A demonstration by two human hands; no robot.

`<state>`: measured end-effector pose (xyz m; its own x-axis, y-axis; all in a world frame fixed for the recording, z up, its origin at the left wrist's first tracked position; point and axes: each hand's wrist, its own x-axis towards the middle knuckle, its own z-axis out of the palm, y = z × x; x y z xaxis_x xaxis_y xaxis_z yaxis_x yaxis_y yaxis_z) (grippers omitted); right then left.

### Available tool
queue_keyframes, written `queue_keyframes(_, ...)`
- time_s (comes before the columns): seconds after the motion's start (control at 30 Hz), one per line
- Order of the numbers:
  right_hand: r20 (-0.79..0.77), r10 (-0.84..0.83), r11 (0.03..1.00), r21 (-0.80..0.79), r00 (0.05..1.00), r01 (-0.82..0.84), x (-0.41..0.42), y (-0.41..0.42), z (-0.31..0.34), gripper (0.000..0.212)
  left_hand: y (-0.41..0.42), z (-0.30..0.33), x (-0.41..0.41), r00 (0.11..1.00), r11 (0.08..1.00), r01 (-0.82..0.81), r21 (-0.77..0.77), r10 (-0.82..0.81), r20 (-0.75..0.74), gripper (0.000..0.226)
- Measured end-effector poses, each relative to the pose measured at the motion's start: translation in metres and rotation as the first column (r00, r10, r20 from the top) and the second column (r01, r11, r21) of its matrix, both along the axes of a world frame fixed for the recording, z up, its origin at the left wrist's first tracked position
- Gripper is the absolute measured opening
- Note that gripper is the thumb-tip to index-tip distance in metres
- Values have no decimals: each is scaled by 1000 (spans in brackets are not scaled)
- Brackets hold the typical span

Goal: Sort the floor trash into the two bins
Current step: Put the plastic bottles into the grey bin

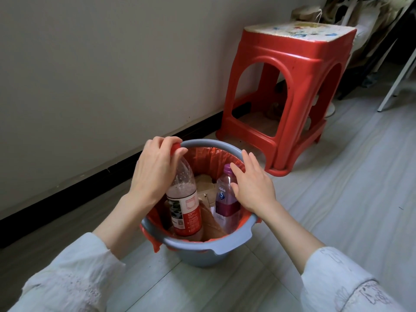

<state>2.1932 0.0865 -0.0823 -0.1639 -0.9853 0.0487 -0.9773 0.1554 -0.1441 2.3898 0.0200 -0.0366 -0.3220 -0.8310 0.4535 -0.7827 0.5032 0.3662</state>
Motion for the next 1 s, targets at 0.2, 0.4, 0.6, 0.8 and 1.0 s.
queue_keyframes(0.2,-6,88,996,-4,996,-88,2,-6,1,52,9,-4,-11,964,953,177,245,-219,155,58)
queue_keyframes(0.4,-25,126,992,15,992,-126,2,-11,1,58,-1,-5,6,953,841,203,501,-288,97,91)
queue_keyframes(0.6,-43,138,990,39,990,-136,2,-14,-1,61,6,-13,20,985,914,163,371,-174,-4,84)
queue_keyframes(0.8,-53,148,989,38,988,-146,5,-13,2,61,11,-22,10,988,939,-146,310,121,96,77)
queue_keyframes(1.0,-47,179,984,24,983,-178,10,-16,2,59,14,-54,-2,896,931,-113,348,-57,441,85)
